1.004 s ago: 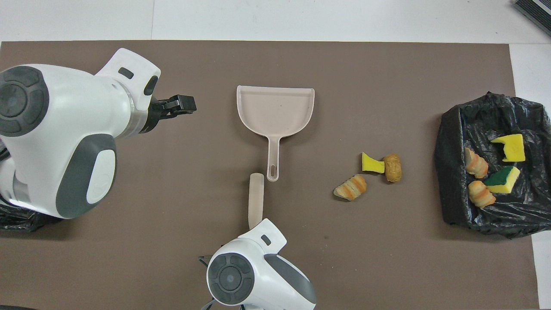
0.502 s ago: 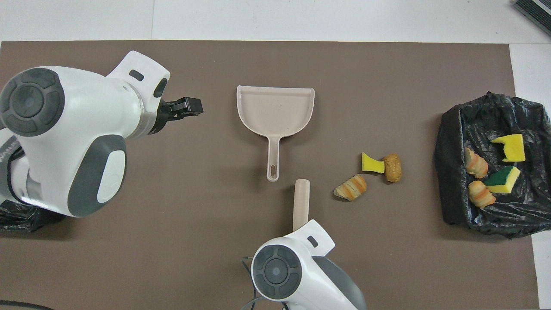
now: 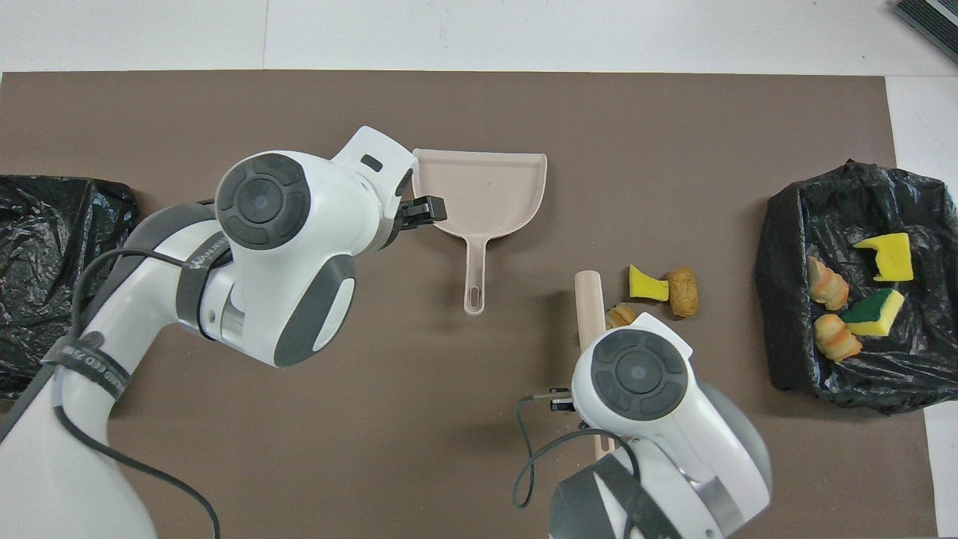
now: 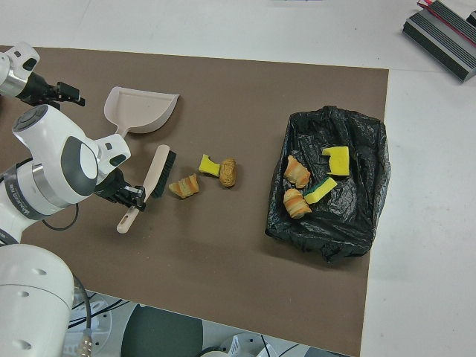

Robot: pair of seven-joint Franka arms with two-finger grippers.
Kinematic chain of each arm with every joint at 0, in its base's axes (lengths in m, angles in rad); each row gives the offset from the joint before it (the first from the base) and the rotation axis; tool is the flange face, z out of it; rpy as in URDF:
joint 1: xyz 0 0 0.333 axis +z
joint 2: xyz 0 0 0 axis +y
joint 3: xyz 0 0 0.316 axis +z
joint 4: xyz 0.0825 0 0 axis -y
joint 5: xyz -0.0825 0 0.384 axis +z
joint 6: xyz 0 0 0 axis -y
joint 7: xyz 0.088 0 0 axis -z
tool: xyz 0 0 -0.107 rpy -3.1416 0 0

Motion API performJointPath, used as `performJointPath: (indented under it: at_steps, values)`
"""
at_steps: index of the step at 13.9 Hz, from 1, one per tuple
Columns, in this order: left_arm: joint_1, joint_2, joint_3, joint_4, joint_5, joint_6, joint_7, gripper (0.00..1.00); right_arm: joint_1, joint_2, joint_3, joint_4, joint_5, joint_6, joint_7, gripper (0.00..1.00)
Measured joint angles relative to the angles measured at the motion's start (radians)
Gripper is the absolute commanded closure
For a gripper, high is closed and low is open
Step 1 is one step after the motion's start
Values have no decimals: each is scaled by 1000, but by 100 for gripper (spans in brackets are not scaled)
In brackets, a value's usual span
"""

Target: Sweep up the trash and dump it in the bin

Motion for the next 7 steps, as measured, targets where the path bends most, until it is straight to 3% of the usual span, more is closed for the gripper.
performJointPath:
  at_steps: [7]
  values:
    - [-68,85,0,3,1,94,-1,0,-321,-6,-7,0,-13,-6,-517,100]
